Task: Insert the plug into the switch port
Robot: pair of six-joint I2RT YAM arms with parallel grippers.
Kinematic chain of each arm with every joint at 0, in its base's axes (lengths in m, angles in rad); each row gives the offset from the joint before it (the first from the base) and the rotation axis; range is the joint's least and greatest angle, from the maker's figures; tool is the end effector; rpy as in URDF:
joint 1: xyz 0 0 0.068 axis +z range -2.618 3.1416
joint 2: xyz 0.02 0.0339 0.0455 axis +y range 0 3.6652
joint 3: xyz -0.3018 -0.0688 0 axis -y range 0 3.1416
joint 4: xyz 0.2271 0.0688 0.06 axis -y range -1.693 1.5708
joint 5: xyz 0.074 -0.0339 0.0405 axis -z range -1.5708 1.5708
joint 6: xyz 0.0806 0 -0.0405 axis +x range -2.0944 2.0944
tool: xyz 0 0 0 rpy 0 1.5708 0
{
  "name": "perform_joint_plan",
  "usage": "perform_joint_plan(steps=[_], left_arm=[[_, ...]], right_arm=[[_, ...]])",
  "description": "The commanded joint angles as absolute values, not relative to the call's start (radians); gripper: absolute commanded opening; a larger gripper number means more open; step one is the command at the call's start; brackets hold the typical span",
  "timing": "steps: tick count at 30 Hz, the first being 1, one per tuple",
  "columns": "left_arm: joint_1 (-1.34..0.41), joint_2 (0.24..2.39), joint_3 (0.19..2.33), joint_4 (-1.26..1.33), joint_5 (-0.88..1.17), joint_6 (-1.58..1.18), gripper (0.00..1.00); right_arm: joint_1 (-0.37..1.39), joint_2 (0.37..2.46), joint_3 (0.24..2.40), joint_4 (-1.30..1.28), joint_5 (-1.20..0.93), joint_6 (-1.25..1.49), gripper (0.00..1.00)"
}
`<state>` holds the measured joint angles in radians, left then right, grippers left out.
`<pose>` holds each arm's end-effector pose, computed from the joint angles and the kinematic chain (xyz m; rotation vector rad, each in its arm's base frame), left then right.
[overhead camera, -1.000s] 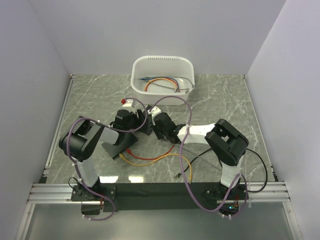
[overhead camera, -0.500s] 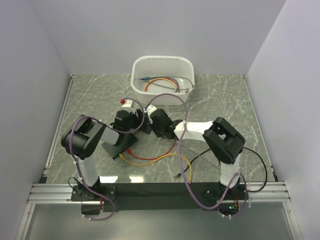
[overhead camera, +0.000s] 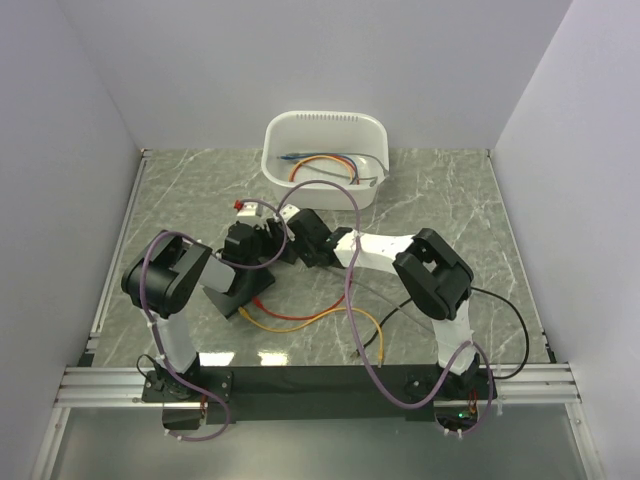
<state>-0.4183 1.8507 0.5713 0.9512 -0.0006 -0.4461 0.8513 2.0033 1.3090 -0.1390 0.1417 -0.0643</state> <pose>0.3403 -0.1512 0.1534 -0.0274 1.9421 -0.5819 0.3136 0.3406 0.1745 -1.0024 2.1834 0.1984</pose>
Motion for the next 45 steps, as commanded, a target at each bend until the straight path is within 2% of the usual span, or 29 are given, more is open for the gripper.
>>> perform_joint_plan(steps=[1, 12, 16, 25, 34, 45], left_arm=[[-0.511, 1.905, 0.529, 0.778, 0.281, -0.548, 0.66], [-0.468, 1.833, 0.541, 0.695, 0.288, -0.555, 0.71], [-0.466, 1.850, 0.584, 0.643, 0.268, -0.543, 0.71], [-0.462, 1.868, 0.601, 0.626, 0.268, -0.535, 0.71], [-0.462, 1.896, 0.589, 0.649, 0.285, -0.548, 0.70], [-0.465, 1.953, 0.560, 0.724, 0.321, -0.561, 0.69]], right_arm=[[0.927, 1.919, 1.388, 0.422, -0.043, 0.023, 0.01], [0.952, 1.703, 0.985, 0.535, 0.018, 0.103, 0.00], [1.005, 1.629, 0.907, 0.548, 0.055, 0.112, 0.00], [1.023, 1.655, 0.882, 0.519, 0.150, 0.153, 0.00], [0.960, 1.730, 0.896, 0.456, 0.256, 0.216, 0.00], [0.907, 1.786, 0.926, 0.462, 0.224, 0.192, 0.00]])
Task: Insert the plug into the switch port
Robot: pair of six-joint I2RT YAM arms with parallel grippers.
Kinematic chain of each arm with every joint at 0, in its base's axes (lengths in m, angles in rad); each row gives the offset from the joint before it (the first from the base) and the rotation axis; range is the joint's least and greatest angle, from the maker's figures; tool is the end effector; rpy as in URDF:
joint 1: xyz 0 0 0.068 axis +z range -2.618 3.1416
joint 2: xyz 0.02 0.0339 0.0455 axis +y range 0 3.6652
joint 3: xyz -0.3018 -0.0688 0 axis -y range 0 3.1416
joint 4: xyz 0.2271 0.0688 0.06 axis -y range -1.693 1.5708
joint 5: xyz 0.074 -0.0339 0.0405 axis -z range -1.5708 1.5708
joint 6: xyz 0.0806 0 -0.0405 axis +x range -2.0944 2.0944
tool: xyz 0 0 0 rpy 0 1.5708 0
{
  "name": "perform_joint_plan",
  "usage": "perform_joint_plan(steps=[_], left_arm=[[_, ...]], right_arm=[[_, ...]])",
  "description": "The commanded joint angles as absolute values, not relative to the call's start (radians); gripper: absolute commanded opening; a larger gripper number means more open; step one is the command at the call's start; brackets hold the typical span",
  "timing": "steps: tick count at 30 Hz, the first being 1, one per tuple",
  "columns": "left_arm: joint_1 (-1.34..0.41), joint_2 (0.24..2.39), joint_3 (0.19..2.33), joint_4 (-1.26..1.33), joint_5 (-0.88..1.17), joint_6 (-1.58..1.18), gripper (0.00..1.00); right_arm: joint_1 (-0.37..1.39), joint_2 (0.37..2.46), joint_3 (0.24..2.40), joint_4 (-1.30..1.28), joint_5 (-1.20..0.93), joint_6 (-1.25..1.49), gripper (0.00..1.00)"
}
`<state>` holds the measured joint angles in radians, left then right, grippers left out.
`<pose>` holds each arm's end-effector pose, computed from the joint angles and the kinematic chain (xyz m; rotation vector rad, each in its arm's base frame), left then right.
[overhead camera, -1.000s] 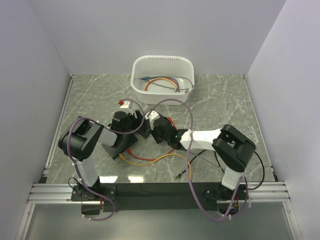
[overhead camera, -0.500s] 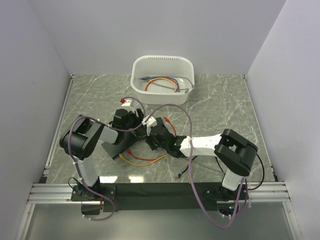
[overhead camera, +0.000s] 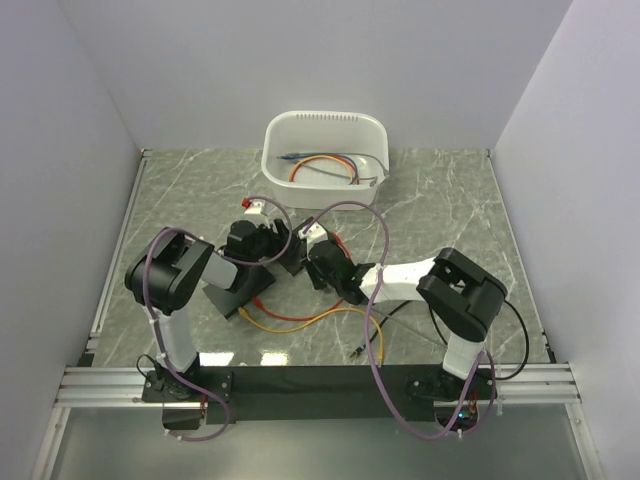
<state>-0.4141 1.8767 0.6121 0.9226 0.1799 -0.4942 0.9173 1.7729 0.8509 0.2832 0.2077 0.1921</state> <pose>0.3430 -0.1665 0.1514 0.0467 1.9857 -0.7741 0.2493 0.2982 0.1733 -0.6781 2.1154 0.3911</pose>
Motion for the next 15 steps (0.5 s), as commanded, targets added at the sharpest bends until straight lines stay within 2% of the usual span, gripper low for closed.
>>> perform_joint_plan(steps=[1, 15], left_arm=[[-0.466, 1.956, 0.563, 0.723, 0.322, -0.557, 0.69], [-0.528, 1.976, 0.572, 0.739, 0.330, -0.517, 0.68]], right_arm=[[0.901, 1.787, 0.928, 0.463, 0.219, 0.187, 0.00], [0.870, 1.848, 1.032, 0.494, 0.100, 0.031, 0.00]])
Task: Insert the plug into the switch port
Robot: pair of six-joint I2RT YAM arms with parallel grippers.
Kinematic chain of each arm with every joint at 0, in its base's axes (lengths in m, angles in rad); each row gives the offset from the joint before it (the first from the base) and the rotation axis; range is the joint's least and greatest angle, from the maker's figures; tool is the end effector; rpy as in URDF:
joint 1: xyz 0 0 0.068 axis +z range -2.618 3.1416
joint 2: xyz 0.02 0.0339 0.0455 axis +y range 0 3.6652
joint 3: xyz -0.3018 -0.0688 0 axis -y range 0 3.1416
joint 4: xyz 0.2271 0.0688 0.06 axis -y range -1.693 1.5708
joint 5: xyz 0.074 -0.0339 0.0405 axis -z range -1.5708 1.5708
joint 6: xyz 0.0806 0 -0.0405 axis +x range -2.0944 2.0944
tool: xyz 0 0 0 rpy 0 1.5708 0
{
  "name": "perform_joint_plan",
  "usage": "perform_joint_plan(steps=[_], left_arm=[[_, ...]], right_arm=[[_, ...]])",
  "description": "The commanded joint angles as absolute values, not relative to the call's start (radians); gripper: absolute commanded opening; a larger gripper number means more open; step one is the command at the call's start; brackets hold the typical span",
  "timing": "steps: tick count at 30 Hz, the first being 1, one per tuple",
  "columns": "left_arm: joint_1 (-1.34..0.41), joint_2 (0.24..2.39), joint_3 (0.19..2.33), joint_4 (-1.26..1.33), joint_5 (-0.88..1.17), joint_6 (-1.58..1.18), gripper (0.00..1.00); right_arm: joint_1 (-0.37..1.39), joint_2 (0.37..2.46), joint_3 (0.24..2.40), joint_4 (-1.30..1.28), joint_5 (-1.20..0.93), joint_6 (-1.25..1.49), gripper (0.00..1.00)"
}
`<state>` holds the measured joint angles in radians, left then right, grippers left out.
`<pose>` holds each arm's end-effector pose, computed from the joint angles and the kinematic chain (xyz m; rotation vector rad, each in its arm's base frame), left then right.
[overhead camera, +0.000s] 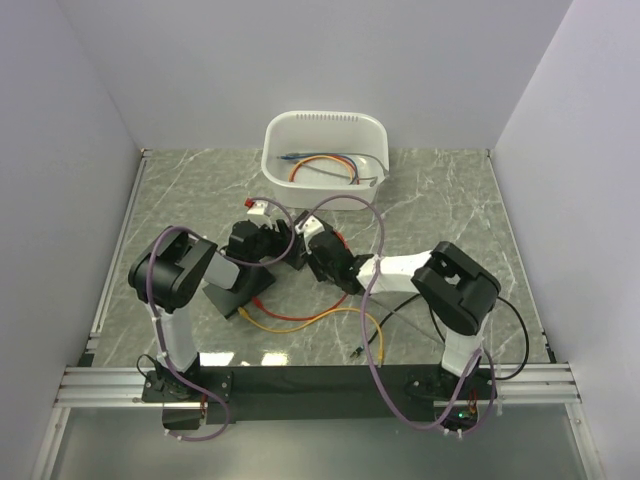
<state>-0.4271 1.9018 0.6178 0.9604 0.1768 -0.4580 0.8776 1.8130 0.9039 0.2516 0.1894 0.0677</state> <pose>0.3448 -0.1725 0.1493 0.0947 1.9616 -0.7607 0.2676 0.2984 0.1706 -0.7829 2.0905 0.3101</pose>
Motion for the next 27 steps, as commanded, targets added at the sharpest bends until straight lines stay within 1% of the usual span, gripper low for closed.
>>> perform_joint_plan(steps=[1, 5, 8, 12, 17, 27], left_arm=[[-0.531, 1.977, 0.574, 0.738, 0.331, -0.514, 0.68], [-0.541, 1.993, 0.581, 0.736, 0.333, -0.503, 0.68], [-0.560, 2.000, 0.592, 0.710, 0.289, -0.488, 0.68], [-0.586, 2.020, 0.604, 0.696, 0.258, -0.474, 0.68], [-0.604, 2.025, 0.600, 0.715, 0.270, -0.460, 0.68], [-0.686, 2.060, 0.623, 0.692, 0.262, -0.419, 0.68]], right_arm=[[0.865, 1.856, 1.045, 0.492, 0.092, 0.026, 0.00], [0.848, 1.887, 1.117, 0.480, 0.061, 0.015, 0.00], [0.853, 1.890, 1.137, 0.480, 0.064, 0.008, 0.00], [0.853, 1.853, 1.138, 0.494, 0.049, -0.021, 0.01], [0.854, 1.828, 1.169, 0.514, 0.023, -0.018, 0.03], [0.854, 1.936, 1.344, 0.486, -0.020, -0.063, 0.05]])
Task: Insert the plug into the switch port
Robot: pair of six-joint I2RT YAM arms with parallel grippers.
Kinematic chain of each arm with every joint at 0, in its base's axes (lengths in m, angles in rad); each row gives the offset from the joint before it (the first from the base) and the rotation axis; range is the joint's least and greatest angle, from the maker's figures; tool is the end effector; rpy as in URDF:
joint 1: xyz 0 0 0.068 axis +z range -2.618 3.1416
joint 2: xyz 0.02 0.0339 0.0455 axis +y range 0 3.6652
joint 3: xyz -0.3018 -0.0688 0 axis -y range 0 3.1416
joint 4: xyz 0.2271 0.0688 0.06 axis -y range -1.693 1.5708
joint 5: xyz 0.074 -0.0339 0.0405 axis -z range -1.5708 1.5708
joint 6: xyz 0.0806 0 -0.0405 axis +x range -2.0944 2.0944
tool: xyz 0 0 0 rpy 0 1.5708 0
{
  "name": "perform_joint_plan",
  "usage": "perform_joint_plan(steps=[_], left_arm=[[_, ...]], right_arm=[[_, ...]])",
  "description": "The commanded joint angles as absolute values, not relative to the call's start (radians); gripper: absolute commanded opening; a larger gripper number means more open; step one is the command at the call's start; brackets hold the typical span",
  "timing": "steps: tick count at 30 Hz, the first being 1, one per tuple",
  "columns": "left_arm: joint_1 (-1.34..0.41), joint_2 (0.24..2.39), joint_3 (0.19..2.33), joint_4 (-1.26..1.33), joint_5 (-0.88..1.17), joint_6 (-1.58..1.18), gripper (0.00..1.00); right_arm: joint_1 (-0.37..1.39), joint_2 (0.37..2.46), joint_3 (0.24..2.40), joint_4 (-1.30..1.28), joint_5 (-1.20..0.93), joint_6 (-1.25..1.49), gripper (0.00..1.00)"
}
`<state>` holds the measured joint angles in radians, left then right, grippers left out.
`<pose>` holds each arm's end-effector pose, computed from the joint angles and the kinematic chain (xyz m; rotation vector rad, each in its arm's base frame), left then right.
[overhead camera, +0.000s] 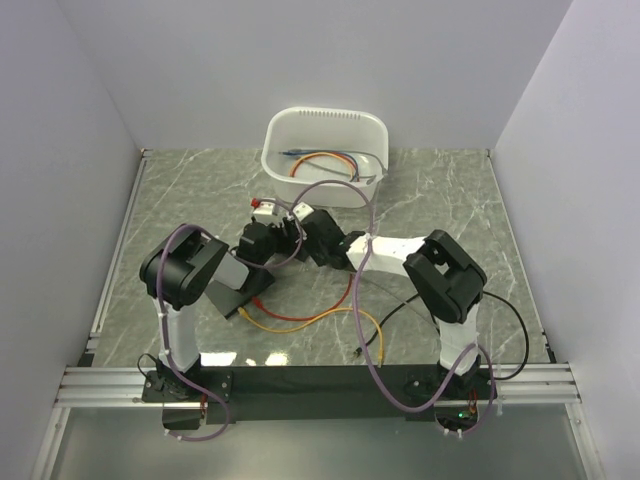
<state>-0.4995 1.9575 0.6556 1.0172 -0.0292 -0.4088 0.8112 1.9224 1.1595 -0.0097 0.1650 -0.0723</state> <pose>0.3526 -0.1897 0.1466 0.0653 1.8979 -0.5993 0.3122 0.3096 0.1761 -0.9248 2.1461 0.1756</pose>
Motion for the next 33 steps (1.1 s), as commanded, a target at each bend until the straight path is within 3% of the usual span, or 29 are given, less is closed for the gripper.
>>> perform_joint_plan(steps=[1, 10, 28, 33], left_arm=[[-0.686, 2.060, 0.621, 0.695, 0.264, -0.422, 0.68], [-0.686, 2.057, 0.607, 0.721, 0.296, -0.431, 0.69], [-0.699, 2.108, 0.632, 0.707, 0.322, -0.430, 0.70], [-0.687, 2.097, 0.667, 0.625, 0.246, -0.460, 0.72]], right_arm=[[0.854, 1.947, 1.354, 0.485, -0.018, -0.064, 0.05], [0.847, 1.960, 1.307, 0.571, -0.002, -0.023, 0.05], [0.833, 1.962, 1.460, 0.683, -0.083, 0.129, 0.05], [0.828, 1.961, 1.445, 0.655, -0.064, 0.141, 0.08]])
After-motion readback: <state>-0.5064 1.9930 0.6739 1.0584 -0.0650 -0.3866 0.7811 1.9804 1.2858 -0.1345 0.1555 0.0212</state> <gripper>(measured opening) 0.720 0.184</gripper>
